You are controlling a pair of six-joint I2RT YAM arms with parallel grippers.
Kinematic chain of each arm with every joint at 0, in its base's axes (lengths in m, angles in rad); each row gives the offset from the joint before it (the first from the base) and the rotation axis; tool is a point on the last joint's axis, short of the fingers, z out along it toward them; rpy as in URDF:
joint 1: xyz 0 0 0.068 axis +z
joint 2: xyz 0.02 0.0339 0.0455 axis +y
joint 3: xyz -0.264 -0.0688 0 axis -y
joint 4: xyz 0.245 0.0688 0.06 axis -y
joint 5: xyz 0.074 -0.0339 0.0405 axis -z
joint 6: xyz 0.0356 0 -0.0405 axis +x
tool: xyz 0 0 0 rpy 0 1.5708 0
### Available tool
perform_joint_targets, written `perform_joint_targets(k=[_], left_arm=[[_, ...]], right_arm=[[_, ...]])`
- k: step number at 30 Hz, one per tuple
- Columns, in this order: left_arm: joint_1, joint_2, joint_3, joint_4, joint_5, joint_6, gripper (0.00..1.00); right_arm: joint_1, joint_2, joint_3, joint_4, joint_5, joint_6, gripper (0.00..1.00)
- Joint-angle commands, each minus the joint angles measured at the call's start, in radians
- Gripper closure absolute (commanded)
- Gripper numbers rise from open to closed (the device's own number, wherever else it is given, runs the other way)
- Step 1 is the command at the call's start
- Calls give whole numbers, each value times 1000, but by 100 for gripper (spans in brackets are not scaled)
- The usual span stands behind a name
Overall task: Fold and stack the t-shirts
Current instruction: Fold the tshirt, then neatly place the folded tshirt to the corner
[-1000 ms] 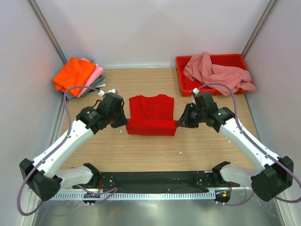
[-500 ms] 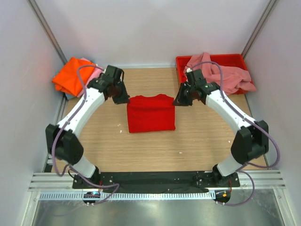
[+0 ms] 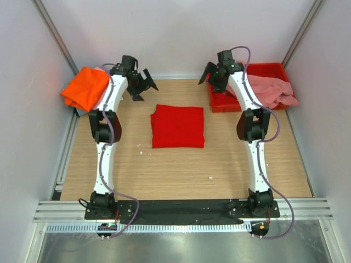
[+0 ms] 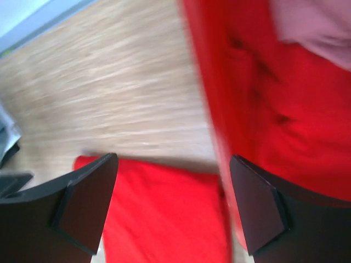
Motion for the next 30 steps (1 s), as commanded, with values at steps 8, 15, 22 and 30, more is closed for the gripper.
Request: perform_joint_targets(k=[8,15,22,30], left_arm=[[-3,-537,-639,207,1,70,0],[-11,-593,-931,334,2,121,6],[-32,-530,-1000,419,-20,124,6],[-74,-403,-1005,504,-21,86,3]], right_arm=[[21,-696,-871,231,-42,-21,11],[30,-1017,-1256,326,-106,-30,10],[30,-1287,-1479,315,-161,-59,9],[30,-1503,-1592,186,-164,-110,8]])
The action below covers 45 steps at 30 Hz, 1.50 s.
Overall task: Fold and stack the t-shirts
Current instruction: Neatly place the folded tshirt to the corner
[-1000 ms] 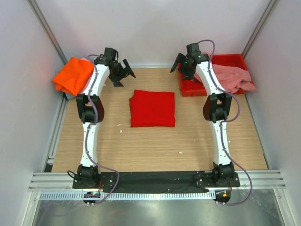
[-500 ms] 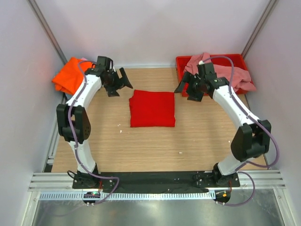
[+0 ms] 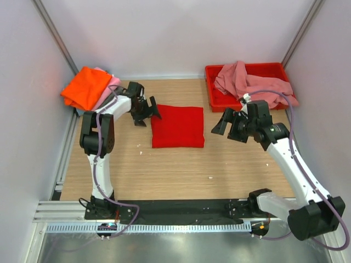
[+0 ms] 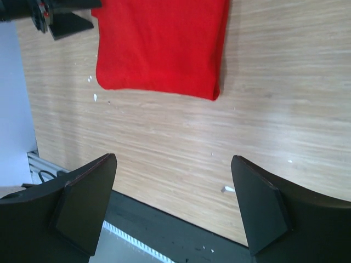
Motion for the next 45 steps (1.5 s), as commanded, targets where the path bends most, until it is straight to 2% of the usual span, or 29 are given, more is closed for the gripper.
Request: perform_joint_targets(k=[1,6,10,13,14,15,19,28,36,45], left_arm=[[-17,46,8,80,-10,-21,3],[-50,103,6,110,-22,-57,16],[-92,144,35,115,-24,-72,37],[-115,164,52,117,-22,-83,68],[-118,167,61,117,-18,-89,89],[-119,164,65,115,-13,-92,100],[-119,109,84,92,-9,-86,100],[-103,3,268,-87,-64,-61,100],[-67,27,485,-232,-99,-51,100],[-4,107,713,-325,-59,-72,100]], right_arm=[[0,-83,-29,-75,-10,-40,8],[0,-186,-95,-107,-25,-37,8],[0,-217,-158,-118,-36,-45,8],[-2,-231,-183,-121,-28,-51,8],[0,-235,-192,-121,-28,-56,8],[0,-234,-194,-124,-33,-59,8],[0,-240,-189,-130,-34,-73,8],[0,-277,-185,-107,-44,-69,8],[0,-284,-198,-103,-41,-76,8],[0,-295,-206,-97,-42,-76,8]])
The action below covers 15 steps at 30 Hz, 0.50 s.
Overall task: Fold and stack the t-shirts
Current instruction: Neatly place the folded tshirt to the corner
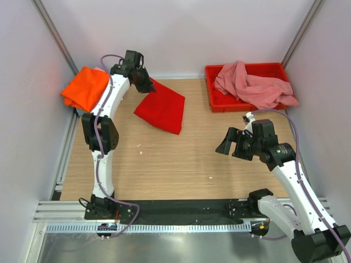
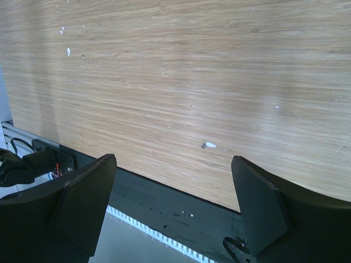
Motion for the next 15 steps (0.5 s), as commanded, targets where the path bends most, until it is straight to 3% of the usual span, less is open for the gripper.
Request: perform_joint_targets(k=[1,11,15], left_arm=[[41,13,120,-37,32,-6,100],[144,70,341,17,107,-52,100],[176,68,358,122,143,-93,100]], right_arm=[[0,-22,-1,32,-14,-16,8],[0,-36,-8,34,-16,-18,8],[0,-36,-12,40,-19,-18,7]])
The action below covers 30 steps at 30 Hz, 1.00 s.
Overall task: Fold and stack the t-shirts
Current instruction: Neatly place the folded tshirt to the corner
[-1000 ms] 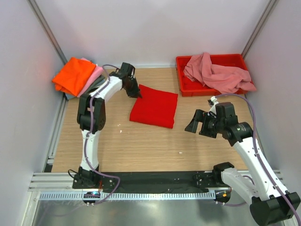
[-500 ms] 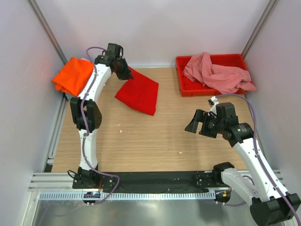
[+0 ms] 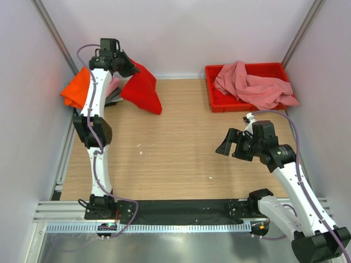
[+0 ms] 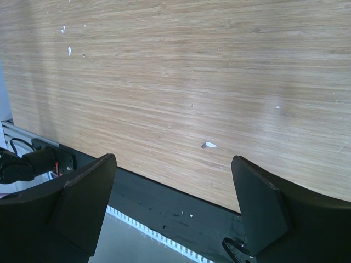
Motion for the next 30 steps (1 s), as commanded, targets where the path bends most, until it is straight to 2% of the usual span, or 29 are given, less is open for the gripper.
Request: perform_joint_targets(k=[1,11,12,18,30], left_arm=[[19,-16,63,141,73,-45,100],[82,-2,135,355,76,-203,100],[124,-4,151,362,68,-226,100],[214,-28,188,429,65,-308,100],[391,-136,109,446,28,-252,100]], right_arm=[[0,-19,1,36,-15,-18,7],[-2,-21,-6,45,-26,-20,7],[-2,-21,-8,45,-28,-21,7],[0,-13,-12,48,-32,-23,7],[1,-12,-17,51,-49,-29,7]])
